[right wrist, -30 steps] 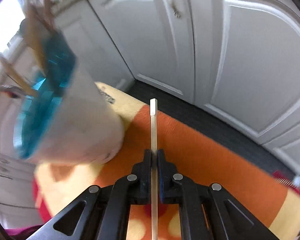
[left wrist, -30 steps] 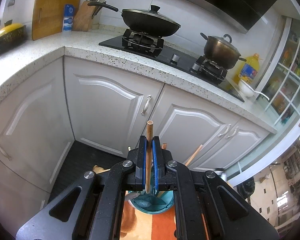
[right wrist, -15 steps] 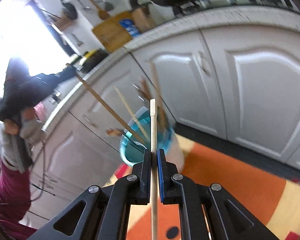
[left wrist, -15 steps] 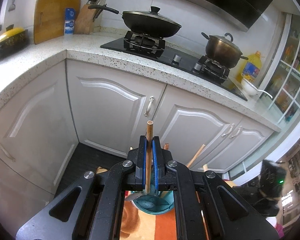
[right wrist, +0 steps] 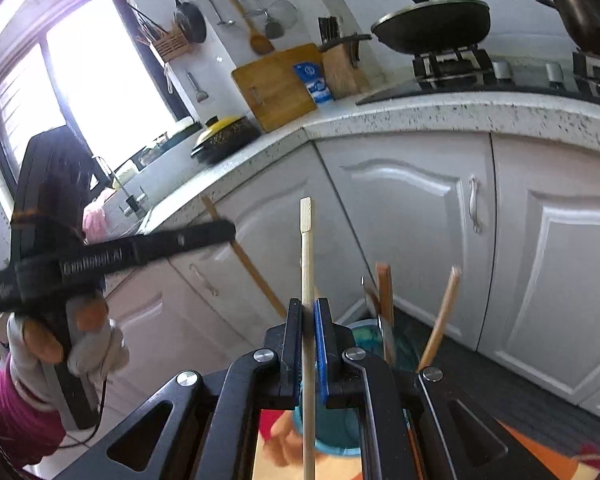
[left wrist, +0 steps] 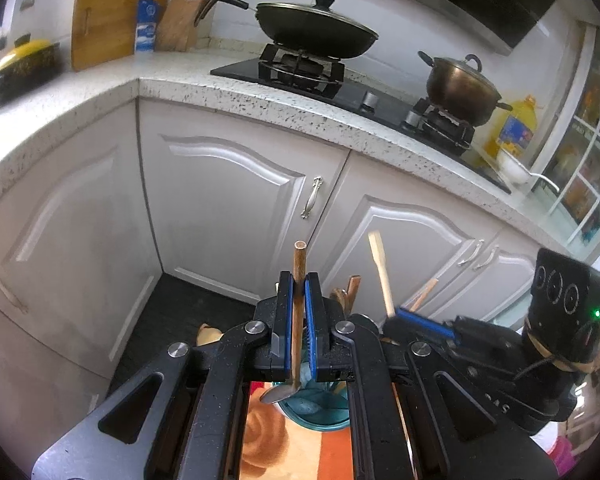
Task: Organize utensils
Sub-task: 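Lower the chopstick into the cup and open the left tool while the right tool drops the flat stick in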
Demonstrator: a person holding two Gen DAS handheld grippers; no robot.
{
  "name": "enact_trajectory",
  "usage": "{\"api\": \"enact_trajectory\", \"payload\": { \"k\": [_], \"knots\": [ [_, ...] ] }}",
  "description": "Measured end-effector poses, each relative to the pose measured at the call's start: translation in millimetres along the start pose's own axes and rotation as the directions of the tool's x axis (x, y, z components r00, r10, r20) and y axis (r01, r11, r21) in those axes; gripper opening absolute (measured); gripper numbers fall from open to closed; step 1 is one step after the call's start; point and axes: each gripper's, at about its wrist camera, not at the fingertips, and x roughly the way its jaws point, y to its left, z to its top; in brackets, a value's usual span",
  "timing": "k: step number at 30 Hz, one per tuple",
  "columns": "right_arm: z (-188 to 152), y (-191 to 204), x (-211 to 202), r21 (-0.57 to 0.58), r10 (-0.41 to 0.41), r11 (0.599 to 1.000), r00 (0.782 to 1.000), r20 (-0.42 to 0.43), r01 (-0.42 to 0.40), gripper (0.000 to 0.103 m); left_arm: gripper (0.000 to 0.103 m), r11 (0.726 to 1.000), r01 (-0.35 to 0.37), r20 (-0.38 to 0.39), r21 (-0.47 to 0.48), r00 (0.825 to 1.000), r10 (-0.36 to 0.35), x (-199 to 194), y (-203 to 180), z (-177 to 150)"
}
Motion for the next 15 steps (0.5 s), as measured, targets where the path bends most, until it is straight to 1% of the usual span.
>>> {"api": "enact_trajectory", "payload": {
  "k": [7, 13, 15],
  "knots": [
    [5, 2, 25, -0.057, -0.018, 0.998, 0.996, 0.088, 0.023, 0.006, 0.004, 1.0, -0.015, -0.011, -0.003, 1.0, 0.015, 6, 4, -3],
    [0, 3, 41, -0.157, -0.047, 0.985, 0.991, 0.122, 0.066, 0.006, 0.004, 1.0, -0.022, -0.012, 0.005, 1.0, 0.022, 14, 3, -1],
    [-1, 3, 45, -0.188, -0.043, 0.98, 0.991, 0.126, 0.066, 0.006, 0.004, 1.0, -0.021, -0.016, 0.0, 1.0, 0.021, 16, 3, -1]
  ]
}}
